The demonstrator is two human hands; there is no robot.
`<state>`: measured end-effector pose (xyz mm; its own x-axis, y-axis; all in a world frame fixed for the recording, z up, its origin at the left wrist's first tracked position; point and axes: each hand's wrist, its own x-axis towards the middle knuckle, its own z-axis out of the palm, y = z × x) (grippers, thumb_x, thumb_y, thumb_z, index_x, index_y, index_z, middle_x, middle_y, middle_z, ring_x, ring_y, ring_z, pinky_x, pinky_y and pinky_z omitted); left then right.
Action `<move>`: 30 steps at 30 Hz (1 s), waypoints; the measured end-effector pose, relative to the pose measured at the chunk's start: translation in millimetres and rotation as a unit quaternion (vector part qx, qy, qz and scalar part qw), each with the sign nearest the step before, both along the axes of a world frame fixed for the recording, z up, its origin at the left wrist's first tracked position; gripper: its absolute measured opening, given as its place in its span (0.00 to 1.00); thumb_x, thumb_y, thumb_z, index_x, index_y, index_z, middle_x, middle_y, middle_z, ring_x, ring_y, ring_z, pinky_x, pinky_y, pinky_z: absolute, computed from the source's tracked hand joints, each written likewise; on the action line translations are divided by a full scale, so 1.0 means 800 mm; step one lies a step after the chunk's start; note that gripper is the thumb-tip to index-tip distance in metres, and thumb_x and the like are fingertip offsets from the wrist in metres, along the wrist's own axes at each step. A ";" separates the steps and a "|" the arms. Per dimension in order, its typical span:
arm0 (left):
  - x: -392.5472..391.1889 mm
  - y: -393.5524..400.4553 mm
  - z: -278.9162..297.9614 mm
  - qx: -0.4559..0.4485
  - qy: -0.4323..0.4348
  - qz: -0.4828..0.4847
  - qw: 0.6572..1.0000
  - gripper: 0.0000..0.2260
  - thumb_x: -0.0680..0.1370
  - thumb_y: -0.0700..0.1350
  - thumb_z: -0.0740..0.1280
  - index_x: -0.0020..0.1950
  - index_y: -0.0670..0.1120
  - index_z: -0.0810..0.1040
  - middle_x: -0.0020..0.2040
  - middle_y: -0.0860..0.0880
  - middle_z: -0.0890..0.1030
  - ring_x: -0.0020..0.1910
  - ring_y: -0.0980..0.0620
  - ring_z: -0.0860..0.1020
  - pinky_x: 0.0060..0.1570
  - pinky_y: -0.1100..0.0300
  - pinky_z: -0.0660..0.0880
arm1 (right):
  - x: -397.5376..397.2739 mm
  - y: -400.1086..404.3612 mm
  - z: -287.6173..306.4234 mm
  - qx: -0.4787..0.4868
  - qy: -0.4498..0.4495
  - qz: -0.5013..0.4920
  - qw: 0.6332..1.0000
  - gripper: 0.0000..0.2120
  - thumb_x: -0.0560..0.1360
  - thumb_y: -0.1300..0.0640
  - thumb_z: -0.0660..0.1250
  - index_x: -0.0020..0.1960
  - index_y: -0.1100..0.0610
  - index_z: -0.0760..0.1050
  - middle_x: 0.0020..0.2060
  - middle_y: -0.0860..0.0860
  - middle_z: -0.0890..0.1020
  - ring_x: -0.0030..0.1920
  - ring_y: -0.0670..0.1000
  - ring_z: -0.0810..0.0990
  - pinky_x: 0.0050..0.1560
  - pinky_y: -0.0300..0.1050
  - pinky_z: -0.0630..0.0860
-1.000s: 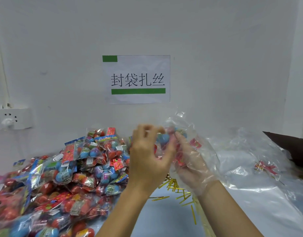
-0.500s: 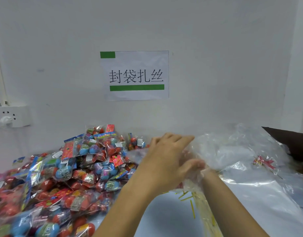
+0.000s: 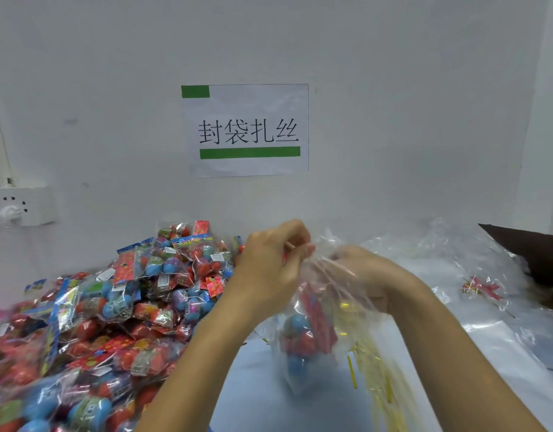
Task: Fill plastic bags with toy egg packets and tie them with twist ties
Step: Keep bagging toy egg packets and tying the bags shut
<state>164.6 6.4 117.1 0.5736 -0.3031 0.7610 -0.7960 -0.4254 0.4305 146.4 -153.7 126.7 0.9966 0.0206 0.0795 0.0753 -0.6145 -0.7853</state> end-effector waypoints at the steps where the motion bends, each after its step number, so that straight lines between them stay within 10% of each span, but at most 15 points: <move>1: 0.002 0.002 0.000 -0.016 0.000 0.007 1.000 0.08 0.79 0.38 0.68 0.40 0.45 0.76 0.34 0.52 0.80 0.36 0.52 0.77 0.40 0.54 0.75 | -0.004 0.000 0.006 0.012 -0.018 0.007 1.000 0.13 0.69 0.50 0.70 0.34 0.58 0.74 0.26 0.52 0.69 0.29 0.51 0.66 0.31 0.43 0.61; 4: 0.009 0.009 0.001 -0.052 0.019 0.035 0.998 0.07 0.80 0.40 0.68 0.41 0.44 0.77 0.35 0.51 0.82 0.36 0.54 0.79 0.39 0.56 0.76 | -0.008 -0.012 0.014 0.008 -0.069 -0.022 0.997 0.10 0.73 0.59 0.62 0.38 0.62 0.79 0.33 0.61 0.78 0.42 0.48 0.64 0.41 0.52 0.58; 5: 0.011 0.012 0.001 -0.063 0.025 0.048 0.997 0.07 0.80 0.40 0.68 0.42 0.43 0.77 0.35 0.51 0.82 0.36 0.55 0.79 0.39 0.56 0.76 | -0.008 -0.016 0.017 0.014 -0.091 -0.041 0.995 0.12 0.76 0.59 0.62 0.41 0.64 0.82 0.38 0.62 0.84 0.60 0.58 0.77 0.62 0.68 0.68; 6: 0.013 0.014 0.000 -0.076 0.031 0.061 0.995 0.07 0.80 0.41 0.68 0.42 0.43 0.78 0.35 0.51 0.82 0.36 0.54 0.80 0.38 0.57 0.76 | -0.007 -0.022 0.019 0.008 -0.122 -0.057 0.991 0.12 0.77 0.58 0.63 0.43 0.62 0.84 0.38 0.58 0.86 0.42 0.50 0.85 0.50 0.55 0.82; 11: 0.017 0.024 0.001 -0.126 0.067 0.082 0.986 0.07 0.81 0.42 0.67 0.44 0.42 0.79 0.37 0.52 0.83 0.36 0.55 0.81 0.36 0.62 0.76 | -0.016 -0.038 0.030 0.017 -0.285 -0.136 0.949 0.06 0.77 0.50 0.68 0.47 0.49 0.83 0.30 0.43 0.81 0.31 0.40 0.78 0.30 0.29 0.70; 14: 0.018 0.027 0.002 -0.128 0.090 0.071 0.985 0.07 0.81 0.41 0.67 0.44 0.41 0.79 0.38 0.52 0.84 0.36 0.56 0.81 0.33 0.68 0.75 | -0.014 -0.040 0.023 -0.117 -0.104 -0.164 0.974 0.30 0.75 0.32 0.64 0.61 0.58 0.77 0.44 0.49 0.83 0.45 0.48 0.83 0.47 0.42 0.76; 16: 0.018 0.029 0.003 -0.115 0.106 0.060 0.986 0.08 0.81 0.42 0.67 0.44 0.42 0.78 0.40 0.51 0.84 0.36 0.54 0.81 0.32 0.70 0.73 | -0.007 -0.037 0.010 -0.162 -0.001 -0.143 0.976 0.34 0.75 0.31 0.63 0.53 0.65 0.78 0.39 0.54 0.86 0.37 0.49 0.85 0.48 0.46 0.79; 26: 0.021 0.043 -0.001 -0.053 0.213 0.003 0.976 0.08 0.81 0.44 0.66 0.47 0.41 0.75 0.39 0.48 0.83 0.36 0.55 0.76 0.40 0.62 0.74 | 0.021 -0.023 -0.033 0.089 0.051 -0.073 0.992 0.06 0.77 0.60 0.67 0.46 0.61 0.80 0.36 0.53 0.84 0.35 0.50 0.83 0.32 0.38 0.74; 30: 0.025 0.044 0.003 -0.223 0.117 0.058 0.966 0.07 0.81 0.43 0.68 0.45 0.42 0.74 0.43 0.49 0.85 0.42 0.56 0.83 0.43 0.64 0.78 | 0.021 -0.027 -0.014 0.198 -0.103 -0.104 0.969 0.07 0.75 0.62 0.68 0.38 0.61 0.79 0.27 0.51 0.82 0.26 0.45 0.78 0.28 0.37 0.72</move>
<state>184.8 41.9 119.9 0.7560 0.1021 0.6466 -0.6130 -0.2361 0.7540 163.2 -175.0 115.3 0.9378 -0.2523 0.2387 0.1631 -0.2868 -0.9440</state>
